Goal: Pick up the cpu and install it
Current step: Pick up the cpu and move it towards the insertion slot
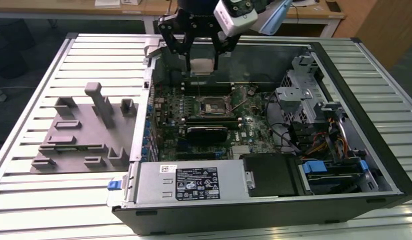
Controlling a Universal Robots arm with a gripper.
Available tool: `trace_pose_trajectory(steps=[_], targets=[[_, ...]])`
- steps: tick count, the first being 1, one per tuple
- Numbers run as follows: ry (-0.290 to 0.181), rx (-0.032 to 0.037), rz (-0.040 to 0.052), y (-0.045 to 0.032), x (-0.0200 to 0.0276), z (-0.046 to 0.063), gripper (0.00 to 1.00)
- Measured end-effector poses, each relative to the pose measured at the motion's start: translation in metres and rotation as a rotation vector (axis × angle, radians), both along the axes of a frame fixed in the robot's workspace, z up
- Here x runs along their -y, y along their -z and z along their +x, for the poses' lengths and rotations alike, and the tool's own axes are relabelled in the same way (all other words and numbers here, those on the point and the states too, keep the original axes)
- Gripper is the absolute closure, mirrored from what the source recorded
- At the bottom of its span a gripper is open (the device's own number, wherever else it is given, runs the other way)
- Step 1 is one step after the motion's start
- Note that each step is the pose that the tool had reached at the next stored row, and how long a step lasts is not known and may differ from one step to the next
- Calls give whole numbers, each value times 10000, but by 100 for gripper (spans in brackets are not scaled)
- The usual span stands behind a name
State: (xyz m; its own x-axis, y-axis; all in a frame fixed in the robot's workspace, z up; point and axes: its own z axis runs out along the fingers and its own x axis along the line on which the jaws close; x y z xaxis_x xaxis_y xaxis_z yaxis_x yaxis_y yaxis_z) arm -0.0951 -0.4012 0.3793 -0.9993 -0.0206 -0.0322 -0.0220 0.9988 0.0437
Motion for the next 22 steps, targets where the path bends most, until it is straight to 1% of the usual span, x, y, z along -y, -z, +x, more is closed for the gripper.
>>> trace_pose_trajectory(steps=[5,15,22], targets=[[0,-26,2,58,0,100,46],[0,-92,0,214,-6,254,46],[-1,-156,0,330,-21,361,46]])
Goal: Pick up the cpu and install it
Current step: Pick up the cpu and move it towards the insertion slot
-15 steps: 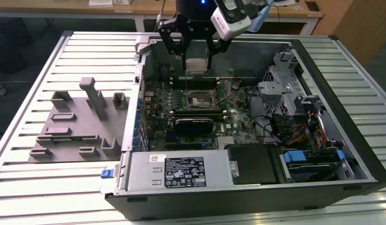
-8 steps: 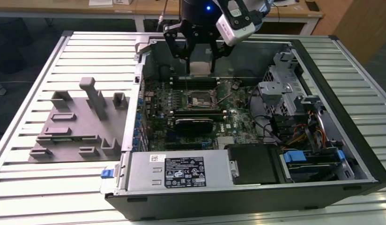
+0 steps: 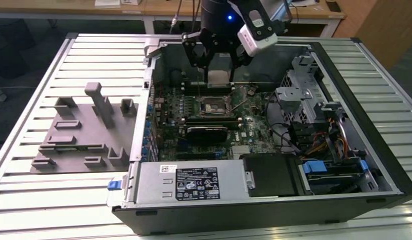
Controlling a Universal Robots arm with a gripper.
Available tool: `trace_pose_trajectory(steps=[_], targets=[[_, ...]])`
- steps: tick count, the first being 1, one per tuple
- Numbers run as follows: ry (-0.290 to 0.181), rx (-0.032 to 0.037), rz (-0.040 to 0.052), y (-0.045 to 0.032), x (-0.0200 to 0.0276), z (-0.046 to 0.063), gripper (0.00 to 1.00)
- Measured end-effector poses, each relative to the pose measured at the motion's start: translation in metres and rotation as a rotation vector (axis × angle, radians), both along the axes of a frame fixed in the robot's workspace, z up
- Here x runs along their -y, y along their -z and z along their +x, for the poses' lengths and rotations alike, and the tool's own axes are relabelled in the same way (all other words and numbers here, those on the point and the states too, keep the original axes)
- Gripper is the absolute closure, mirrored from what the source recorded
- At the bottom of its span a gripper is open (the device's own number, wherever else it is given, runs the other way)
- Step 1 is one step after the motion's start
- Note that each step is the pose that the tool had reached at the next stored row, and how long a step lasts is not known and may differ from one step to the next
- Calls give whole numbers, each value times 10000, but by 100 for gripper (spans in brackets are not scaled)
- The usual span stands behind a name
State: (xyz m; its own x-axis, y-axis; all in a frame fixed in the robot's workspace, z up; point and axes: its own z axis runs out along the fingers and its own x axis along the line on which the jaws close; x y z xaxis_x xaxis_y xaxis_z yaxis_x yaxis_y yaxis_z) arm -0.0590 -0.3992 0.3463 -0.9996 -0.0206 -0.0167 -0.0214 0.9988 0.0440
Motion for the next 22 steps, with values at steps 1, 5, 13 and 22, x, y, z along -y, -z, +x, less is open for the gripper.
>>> trace_pose_trajectory(steps=[1,5,13,22], targets=[[1,-11,0,16,-3,15,46],[0,-64,1,85,-17,78,46],[0,-165,0,220,-65,162,46],[0,-272,-6,345,-150,193,46]])
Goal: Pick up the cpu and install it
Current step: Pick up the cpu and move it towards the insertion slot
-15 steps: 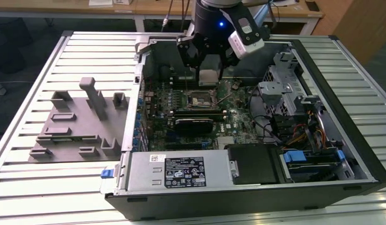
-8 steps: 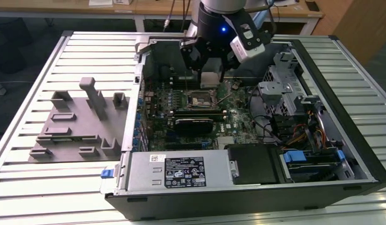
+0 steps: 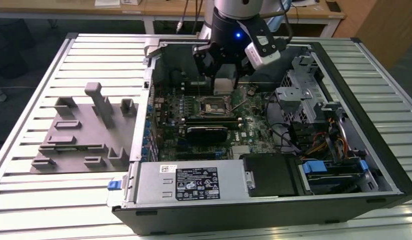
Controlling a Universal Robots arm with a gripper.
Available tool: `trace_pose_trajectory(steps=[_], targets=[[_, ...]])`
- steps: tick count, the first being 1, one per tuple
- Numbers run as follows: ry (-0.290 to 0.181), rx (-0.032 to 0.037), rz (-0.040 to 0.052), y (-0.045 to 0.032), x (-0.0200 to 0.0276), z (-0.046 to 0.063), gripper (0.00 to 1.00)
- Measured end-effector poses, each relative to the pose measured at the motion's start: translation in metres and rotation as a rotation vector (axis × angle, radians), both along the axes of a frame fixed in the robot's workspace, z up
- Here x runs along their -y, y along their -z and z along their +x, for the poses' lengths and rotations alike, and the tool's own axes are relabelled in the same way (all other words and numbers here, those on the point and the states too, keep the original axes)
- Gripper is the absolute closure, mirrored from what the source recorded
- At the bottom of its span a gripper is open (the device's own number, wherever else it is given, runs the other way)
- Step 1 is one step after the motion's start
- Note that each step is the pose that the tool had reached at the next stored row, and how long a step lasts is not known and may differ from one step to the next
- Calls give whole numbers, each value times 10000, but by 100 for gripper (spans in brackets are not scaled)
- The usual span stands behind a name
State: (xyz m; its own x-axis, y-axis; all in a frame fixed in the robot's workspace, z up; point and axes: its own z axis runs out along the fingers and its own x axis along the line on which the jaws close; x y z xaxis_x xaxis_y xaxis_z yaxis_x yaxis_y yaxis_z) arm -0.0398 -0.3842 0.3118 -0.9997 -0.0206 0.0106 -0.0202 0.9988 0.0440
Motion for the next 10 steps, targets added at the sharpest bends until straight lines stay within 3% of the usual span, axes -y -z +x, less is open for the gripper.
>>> trace_pose_trajectory(steps=[10], targets=[[1,-88,-13,127,-138,0,46]])
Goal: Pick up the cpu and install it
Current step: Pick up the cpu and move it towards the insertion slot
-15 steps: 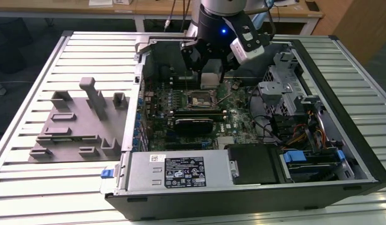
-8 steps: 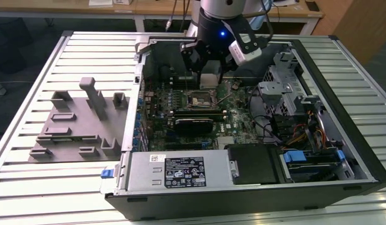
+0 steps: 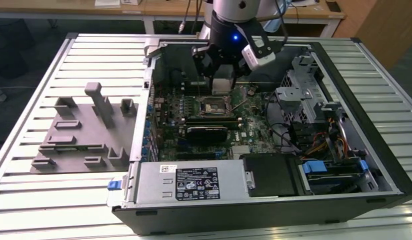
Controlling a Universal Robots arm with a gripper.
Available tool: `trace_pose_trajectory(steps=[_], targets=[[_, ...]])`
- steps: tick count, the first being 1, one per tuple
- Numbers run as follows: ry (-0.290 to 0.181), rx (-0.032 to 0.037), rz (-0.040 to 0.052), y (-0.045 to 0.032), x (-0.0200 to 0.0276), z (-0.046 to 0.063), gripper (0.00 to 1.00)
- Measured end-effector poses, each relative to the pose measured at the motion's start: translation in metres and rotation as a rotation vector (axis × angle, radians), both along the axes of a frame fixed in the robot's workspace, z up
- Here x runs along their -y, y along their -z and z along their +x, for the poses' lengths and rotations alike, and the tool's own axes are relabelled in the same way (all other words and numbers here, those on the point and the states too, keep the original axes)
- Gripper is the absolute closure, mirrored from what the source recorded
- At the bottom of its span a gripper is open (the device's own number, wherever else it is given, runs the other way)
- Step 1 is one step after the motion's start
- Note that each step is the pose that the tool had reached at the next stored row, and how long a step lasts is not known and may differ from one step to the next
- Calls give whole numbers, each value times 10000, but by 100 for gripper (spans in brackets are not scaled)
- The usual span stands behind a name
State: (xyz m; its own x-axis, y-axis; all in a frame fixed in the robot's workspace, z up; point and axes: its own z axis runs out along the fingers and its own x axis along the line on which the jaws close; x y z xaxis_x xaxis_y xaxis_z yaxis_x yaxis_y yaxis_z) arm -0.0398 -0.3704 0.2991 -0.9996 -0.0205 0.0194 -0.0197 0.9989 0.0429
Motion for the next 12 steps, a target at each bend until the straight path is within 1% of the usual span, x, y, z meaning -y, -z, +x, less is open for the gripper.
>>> trace_pose_trajectory(steps=[6,12], targets=[[-1,-28,-9,85,-75,0,46],[-1,-32,-13,161,-140,0,46]])
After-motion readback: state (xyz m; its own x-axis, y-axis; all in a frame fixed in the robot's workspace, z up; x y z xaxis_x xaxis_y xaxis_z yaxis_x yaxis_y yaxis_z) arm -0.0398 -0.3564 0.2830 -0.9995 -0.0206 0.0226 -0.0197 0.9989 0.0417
